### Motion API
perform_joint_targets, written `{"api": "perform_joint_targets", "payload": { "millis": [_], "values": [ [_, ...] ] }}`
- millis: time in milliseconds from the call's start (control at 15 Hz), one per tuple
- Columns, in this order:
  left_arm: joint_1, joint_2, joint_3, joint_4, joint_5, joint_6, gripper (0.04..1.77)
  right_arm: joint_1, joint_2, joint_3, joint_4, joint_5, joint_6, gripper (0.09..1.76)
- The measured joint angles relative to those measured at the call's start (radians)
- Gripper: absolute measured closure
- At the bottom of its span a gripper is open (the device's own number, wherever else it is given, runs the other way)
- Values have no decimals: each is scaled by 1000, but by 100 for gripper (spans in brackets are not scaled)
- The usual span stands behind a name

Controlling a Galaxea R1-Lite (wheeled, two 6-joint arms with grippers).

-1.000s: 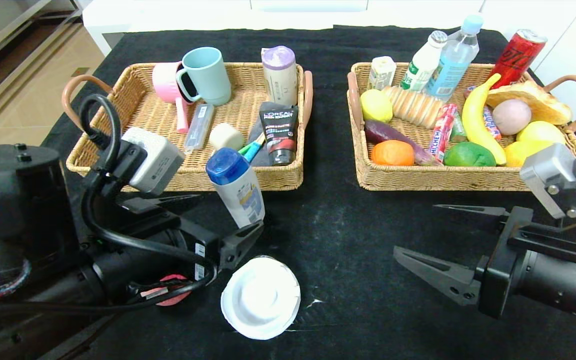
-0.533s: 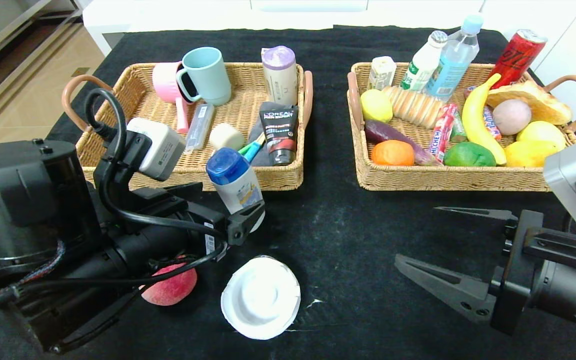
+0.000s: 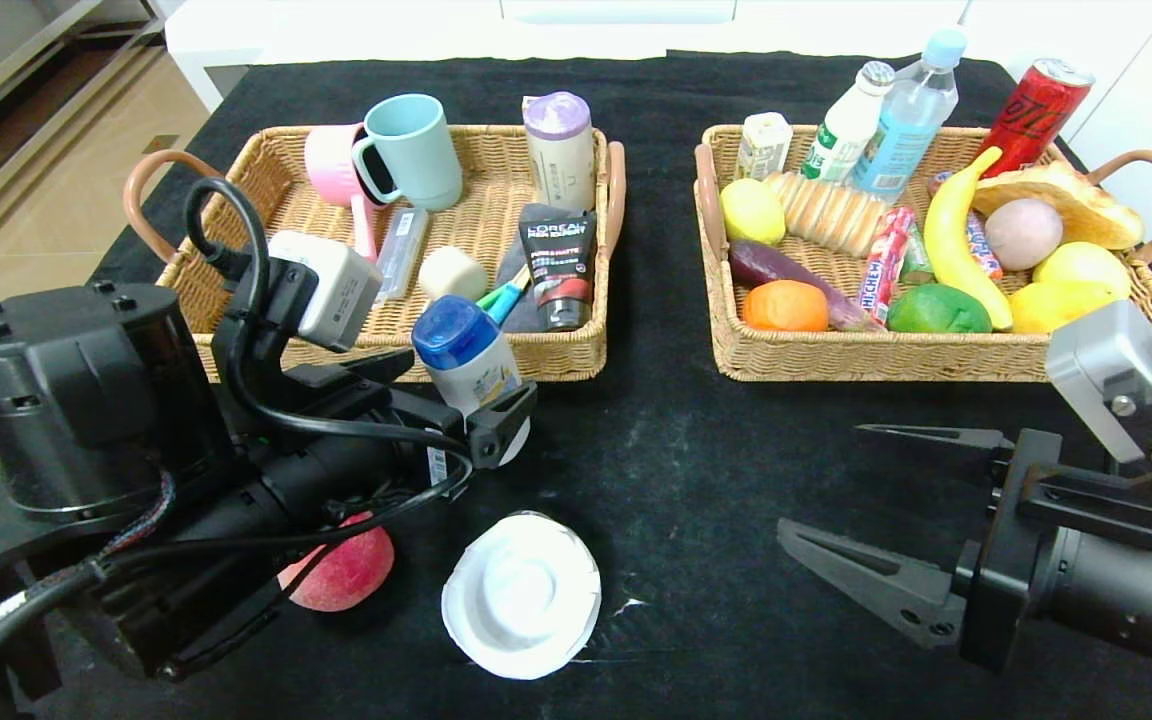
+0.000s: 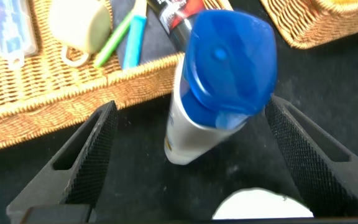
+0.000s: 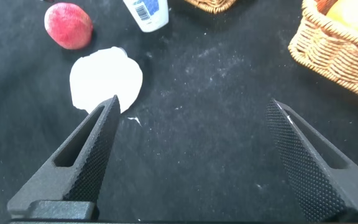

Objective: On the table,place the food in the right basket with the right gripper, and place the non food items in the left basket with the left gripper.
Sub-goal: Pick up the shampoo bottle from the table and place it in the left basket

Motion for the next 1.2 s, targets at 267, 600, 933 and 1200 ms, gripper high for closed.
{"api": "perform_joint_targets", "payload": {
  "millis": [267,600,933,1200],
  "values": [
    [5,26,0,-50,0,0,9,1,13,1,0,0,-2,15],
    [10,65,6,-89,4,0,9,7,16,4,-2,0,-3,15],
    [15,82,8,-114,5,-3,24,14,17,8,-1,-1,-4,15],
    [16,89,8,-114,4,-2,83,15,17,11,-2,-2,-4,15]
  ]
}}
